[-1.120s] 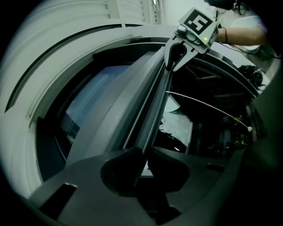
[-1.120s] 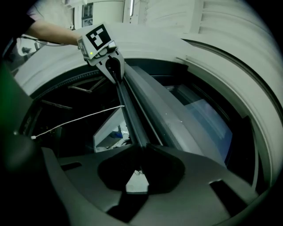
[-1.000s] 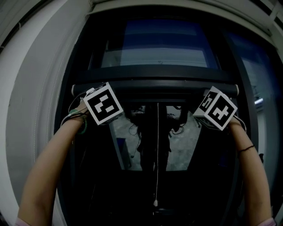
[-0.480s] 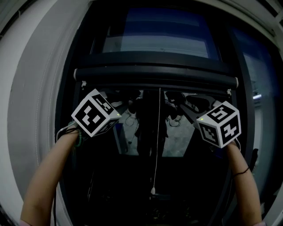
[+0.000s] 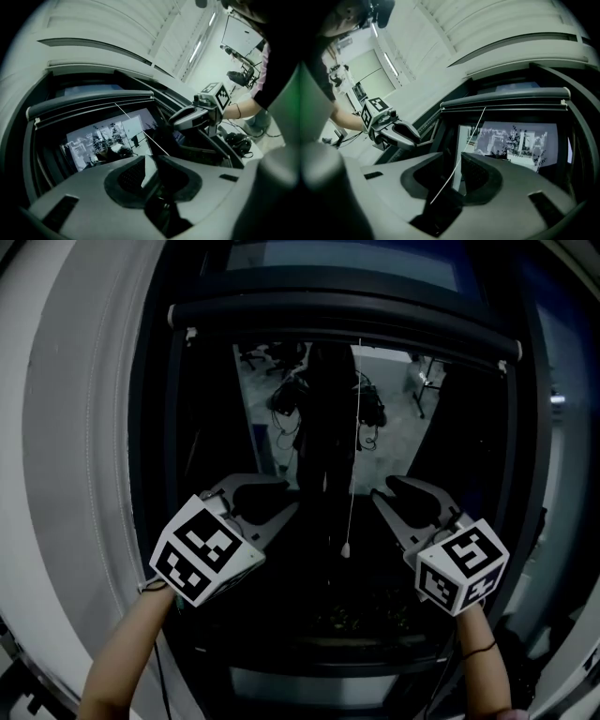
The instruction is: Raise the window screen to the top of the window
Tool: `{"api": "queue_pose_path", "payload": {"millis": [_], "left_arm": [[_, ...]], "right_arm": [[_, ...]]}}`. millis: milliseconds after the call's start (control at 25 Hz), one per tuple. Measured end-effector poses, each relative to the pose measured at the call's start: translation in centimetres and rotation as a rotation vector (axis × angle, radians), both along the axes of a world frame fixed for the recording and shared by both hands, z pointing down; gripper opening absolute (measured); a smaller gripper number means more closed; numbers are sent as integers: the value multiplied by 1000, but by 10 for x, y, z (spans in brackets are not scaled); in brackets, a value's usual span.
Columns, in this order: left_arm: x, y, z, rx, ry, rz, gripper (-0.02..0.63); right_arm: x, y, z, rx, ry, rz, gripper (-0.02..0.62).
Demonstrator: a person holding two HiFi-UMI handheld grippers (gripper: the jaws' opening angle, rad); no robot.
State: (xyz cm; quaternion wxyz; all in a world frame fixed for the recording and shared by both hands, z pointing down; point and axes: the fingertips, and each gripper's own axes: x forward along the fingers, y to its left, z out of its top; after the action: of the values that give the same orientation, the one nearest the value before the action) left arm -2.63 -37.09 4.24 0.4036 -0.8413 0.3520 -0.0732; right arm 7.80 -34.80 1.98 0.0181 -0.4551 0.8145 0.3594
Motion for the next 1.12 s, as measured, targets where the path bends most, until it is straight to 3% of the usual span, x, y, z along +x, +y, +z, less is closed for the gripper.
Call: {"api": "queue_pose_path", "payload": {"millis": [240,520,760,1120], "left_arm": [[-9,45,100,-145,64,119,86],[-21,94,230,-344,151,170,86],[-23,136,358,-590,97,145,86],[-36,210,446,-795,324,133,86]], "right_arm": [[-11,26,99,-93,-70,10,115],[-12,69,232,-288,-190,65,114],[-17,111,341,-479,-249,115,114],[-18,182,446,-680,-358,137,114]]}}
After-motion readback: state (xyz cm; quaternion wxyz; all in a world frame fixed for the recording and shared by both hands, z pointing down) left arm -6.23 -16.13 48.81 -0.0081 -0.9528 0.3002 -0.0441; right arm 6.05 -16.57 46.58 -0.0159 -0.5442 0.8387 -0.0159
